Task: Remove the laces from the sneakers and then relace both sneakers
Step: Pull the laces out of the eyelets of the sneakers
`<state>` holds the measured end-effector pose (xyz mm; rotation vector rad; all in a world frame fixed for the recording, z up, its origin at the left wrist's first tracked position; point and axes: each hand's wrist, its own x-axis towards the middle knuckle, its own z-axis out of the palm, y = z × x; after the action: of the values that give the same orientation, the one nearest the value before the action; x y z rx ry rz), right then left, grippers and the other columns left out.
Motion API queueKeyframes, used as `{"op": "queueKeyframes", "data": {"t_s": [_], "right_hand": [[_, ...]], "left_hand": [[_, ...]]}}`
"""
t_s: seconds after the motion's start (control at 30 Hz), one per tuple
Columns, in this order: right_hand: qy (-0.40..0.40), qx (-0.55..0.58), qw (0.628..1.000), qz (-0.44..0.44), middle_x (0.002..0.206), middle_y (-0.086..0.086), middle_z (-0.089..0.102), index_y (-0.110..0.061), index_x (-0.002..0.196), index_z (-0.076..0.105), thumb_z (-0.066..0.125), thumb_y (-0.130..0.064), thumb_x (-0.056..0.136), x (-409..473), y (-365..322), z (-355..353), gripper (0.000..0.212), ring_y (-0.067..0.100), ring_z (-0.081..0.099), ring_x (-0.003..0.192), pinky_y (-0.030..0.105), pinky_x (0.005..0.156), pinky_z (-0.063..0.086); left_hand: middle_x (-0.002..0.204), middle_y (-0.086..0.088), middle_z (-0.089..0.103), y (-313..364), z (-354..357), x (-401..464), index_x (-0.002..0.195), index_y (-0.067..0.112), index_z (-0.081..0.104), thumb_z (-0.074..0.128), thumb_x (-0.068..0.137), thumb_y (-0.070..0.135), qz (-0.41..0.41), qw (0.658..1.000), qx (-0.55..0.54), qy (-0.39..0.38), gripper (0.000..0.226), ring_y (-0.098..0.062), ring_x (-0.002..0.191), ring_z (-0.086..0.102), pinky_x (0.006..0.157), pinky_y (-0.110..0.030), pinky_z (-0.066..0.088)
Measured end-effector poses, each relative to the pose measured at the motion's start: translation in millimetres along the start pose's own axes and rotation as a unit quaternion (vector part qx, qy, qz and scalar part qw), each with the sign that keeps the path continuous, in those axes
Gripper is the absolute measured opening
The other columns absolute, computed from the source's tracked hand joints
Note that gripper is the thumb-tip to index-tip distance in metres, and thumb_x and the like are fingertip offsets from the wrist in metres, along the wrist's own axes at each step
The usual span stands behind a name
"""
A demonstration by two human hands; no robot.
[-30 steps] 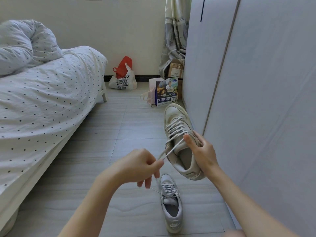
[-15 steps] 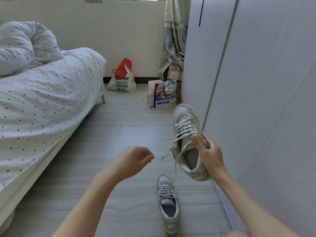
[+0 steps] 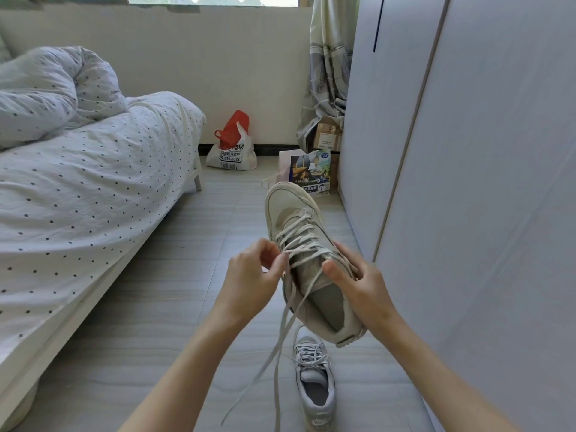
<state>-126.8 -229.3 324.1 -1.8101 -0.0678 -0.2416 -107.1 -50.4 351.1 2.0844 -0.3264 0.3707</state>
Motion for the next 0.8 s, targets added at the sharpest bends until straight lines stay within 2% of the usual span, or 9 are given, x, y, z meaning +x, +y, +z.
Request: {"op": "queueKeyframes", "data": {"t_s": [0.07, 0.17, 0.27, 0.3, 0.37, 0.43, 0.57, 0.73, 0.8], "right_hand": [[-0.015, -0.072, 0.997, -0.015, 0.117, -0.019, 0.055, -0.029, 0.135, 0.047, 0.063, -0.061, 0.064, 0, 0, 0, 0.080, 0.002, 0.053, 0.112, 0.016, 0.091, 0.041], [-0.034, -0.130, 0.990, -0.032, 0.120, -0.014, 0.056, -0.029, 0.136, 0.048, 0.062, -0.064, 0.062, 2, 2, -1, 0.084, 0.006, 0.052, 0.113, 0.025, 0.097, 0.042], [-0.033, -0.041, 0.998, 0.016, 0.126, -0.011, 0.058, -0.028, 0.133, 0.051, 0.065, -0.062, 0.061, 3, 5, -4, 0.080, 0.003, 0.054, 0.116, 0.026, 0.101, 0.043], [-0.026, 0.003, 0.999, 0.032, 0.123, -0.011, 0.061, -0.027, 0.131, 0.053, 0.066, -0.061, 0.060, 3, 6, -5, 0.080, 0.001, 0.056, 0.112, 0.024, 0.098, 0.046], [-0.005, 0.075, 0.996, 0.051, 0.109, -0.013, 0.068, -0.024, 0.125, 0.059, 0.066, -0.062, 0.057, 3, 6, -7, 0.078, -0.001, 0.063, 0.101, 0.018, 0.087, 0.051], [0.018, 0.118, 0.990, 0.068, 0.098, -0.006, 0.072, -0.023, 0.115, 0.065, 0.064, -0.064, 0.058, 5, 6, -9, 0.070, 0.009, 0.067, 0.096, 0.022, 0.078, 0.055], [0.034, 0.170, 0.981, 0.087, 0.092, 0.006, 0.074, -0.016, 0.102, 0.069, 0.061, -0.064, 0.065, 5, 1, -11, 0.061, 0.020, 0.070, 0.086, 0.026, 0.065, 0.055], [0.015, 0.147, 0.985, 0.084, 0.091, 0.008, 0.073, -0.019, 0.099, 0.070, 0.061, -0.066, 0.064, 3, 3, -11, 0.059, 0.025, 0.069, 0.087, 0.036, 0.074, 0.057], [0.004, 0.148, 0.985, 0.085, 0.091, 0.008, 0.073, -0.019, 0.099, 0.070, 0.061, -0.065, 0.065, 3, 4, -11, 0.058, 0.024, 0.069, 0.086, 0.033, 0.070, 0.057]], "left_hand": [[0.069, 0.005, 0.066, 1, -3, 0, 0.077, 0.025, 0.048, 0.055, 0.092, 0.016, -0.003, 0.999, -0.035, -0.003, 0.020, -0.009, 0.068, 0.065, 0.068, -0.028, 0.055], [0.063, -0.001, 0.065, 4, -4, 0, 0.078, 0.025, 0.044, 0.053, 0.094, 0.017, -0.011, 0.998, -0.065, -0.012, 0.019, -0.014, 0.061, 0.065, 0.065, -0.033, 0.054], [0.062, -0.001, 0.064, 3, -10, 2, 0.085, 0.018, 0.052, 0.058, 0.090, 0.011, -0.063, 0.983, -0.172, -0.019, 0.010, -0.015, 0.061, 0.066, 0.068, -0.035, 0.057], [0.066, 0.000, 0.067, 3, -13, 3, 0.090, 0.016, 0.055, 0.059, 0.089, 0.012, -0.093, 0.969, -0.228, -0.017, 0.006, -0.016, 0.067, 0.067, 0.071, -0.033, 0.057], [0.085, -0.004, 0.070, 0, -17, 4, 0.100, 0.017, 0.058, 0.064, 0.086, 0.017, -0.150, 0.940, -0.307, -0.016, 0.015, -0.018, 0.082, 0.068, 0.078, -0.032, 0.056], [0.097, -0.007, 0.069, -2, -18, 4, 0.101, 0.021, 0.061, 0.067, 0.083, 0.021, -0.169, 0.941, -0.290, -0.040, 0.019, -0.019, 0.092, 0.067, 0.082, -0.030, 0.055], [0.090, -0.001, 0.073, 0, -10, -1, 0.092, 0.020, 0.071, 0.067, 0.084, 0.013, -0.127, 0.955, -0.229, -0.137, 0.012, -0.014, 0.088, 0.068, 0.078, -0.024, 0.055], [0.081, 0.000, 0.073, 2, -5, -1, 0.083, 0.019, 0.073, 0.068, 0.082, 0.011, -0.075, 0.967, -0.224, -0.095, 0.010, -0.011, 0.077, 0.066, 0.075, -0.024, 0.055], [0.076, 0.000, 0.071, 2, -4, -1, 0.080, 0.015, 0.070, 0.064, 0.085, 0.010, -0.059, 0.971, -0.221, -0.071, 0.009, -0.012, 0.074, 0.066, 0.075, -0.025, 0.055]]}}
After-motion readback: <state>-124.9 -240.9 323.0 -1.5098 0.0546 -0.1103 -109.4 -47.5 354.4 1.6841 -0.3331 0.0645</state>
